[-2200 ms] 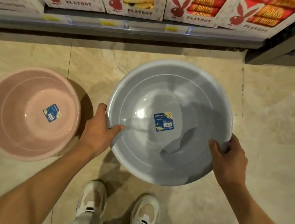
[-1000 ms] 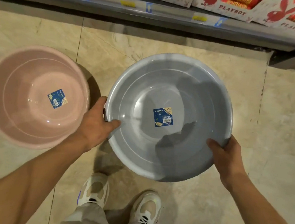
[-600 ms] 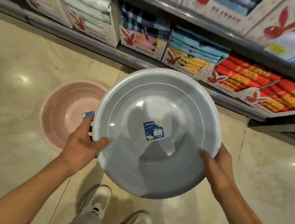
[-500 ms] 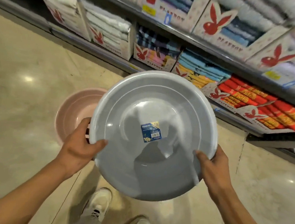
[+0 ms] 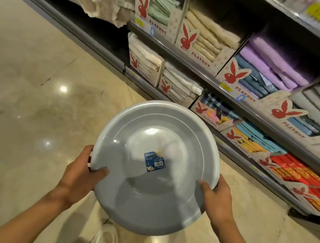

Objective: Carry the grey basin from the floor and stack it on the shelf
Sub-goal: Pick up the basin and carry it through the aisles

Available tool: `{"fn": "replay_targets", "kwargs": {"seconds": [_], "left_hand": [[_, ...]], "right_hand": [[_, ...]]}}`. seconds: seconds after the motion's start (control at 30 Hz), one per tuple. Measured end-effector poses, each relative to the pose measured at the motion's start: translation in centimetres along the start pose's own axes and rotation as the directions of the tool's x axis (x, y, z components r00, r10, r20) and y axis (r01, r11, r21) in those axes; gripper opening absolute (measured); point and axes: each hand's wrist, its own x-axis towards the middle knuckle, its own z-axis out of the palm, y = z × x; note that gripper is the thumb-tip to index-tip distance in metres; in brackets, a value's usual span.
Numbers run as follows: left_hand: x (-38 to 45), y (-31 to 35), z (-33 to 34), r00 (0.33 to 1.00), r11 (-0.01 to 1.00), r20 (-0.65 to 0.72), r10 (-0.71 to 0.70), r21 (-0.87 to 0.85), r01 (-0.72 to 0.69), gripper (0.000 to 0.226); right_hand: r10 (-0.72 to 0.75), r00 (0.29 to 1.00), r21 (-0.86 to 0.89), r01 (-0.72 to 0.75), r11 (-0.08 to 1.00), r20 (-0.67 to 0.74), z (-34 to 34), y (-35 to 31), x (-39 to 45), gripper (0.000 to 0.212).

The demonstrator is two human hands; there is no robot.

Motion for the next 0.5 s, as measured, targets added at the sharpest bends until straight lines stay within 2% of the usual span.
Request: {"fn": "replay_targets", "kwargs": {"seconds": [0.17, 0.3, 0.5], "left_hand": [[3.8, -3.4, 1.8, 1.0, 1.0, -0.029, -0.011, 0.027, 0.012, 0.052], [7.4, -7.1, 4.3, 0.998, 0.995, -0.039, -0.04, 0.085, 0.043, 0.064], [11.4, -13.0, 7.2, 0.991, 0.988, -0.022, -0.133, 0.074, 0.134, 0.059]], "right_hand": [[0.033, 0.999, -0.089, -0.031, 0.996, 0.022, 3.4, 1.6, 3.7, 0.034], [0.057, 0.997, -0.136, -0.05, 0.989, 0.05, 6.1, 4.3, 7.6, 0.032], [0.086, 0.992, -0.202, -0.067, 0.977, 0.089, 9.6, 8.5, 12.4, 0.027]]}}
